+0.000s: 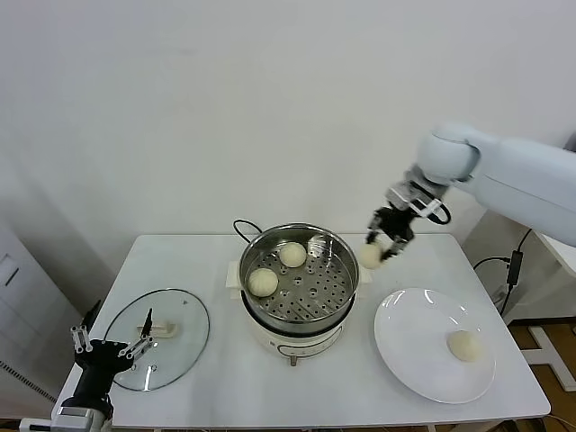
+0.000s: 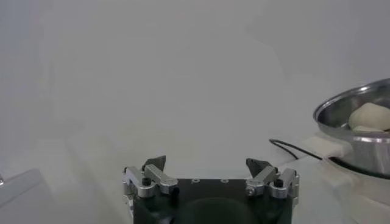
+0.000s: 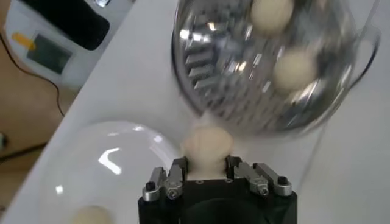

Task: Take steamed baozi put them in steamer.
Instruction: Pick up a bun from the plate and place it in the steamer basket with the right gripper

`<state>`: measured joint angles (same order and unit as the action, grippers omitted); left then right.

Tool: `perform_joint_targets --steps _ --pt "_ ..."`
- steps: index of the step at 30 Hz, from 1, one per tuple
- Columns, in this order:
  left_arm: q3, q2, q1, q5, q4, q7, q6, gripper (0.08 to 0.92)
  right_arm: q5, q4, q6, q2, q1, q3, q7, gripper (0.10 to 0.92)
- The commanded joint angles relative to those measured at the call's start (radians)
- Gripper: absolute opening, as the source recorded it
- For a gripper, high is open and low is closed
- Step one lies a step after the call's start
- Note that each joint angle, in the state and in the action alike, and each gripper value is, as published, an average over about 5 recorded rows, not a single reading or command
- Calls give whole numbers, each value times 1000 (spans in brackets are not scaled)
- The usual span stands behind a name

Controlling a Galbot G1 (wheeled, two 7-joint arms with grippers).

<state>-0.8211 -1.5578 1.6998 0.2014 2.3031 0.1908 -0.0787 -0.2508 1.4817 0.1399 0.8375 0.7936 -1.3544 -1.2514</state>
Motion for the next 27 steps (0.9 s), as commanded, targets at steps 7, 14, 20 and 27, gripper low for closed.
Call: perform_joint_targets --steps 7,14,20,27 --pt "-33 1 4 -28 -1 0 0 823 545 109 328 246 -357 149 27 416" --pt "-34 -7 0 -29 -1 -1 -1 823 626 91 379 253 -432 206 32 427" --pt "-31 -5 -4 -20 -1 -2 -3 823 632 84 392 256 -448 221 33 441" --pt "-28 0 -7 -17 -1 -3 -7 823 598 77 399 240 -411 238 25 549"
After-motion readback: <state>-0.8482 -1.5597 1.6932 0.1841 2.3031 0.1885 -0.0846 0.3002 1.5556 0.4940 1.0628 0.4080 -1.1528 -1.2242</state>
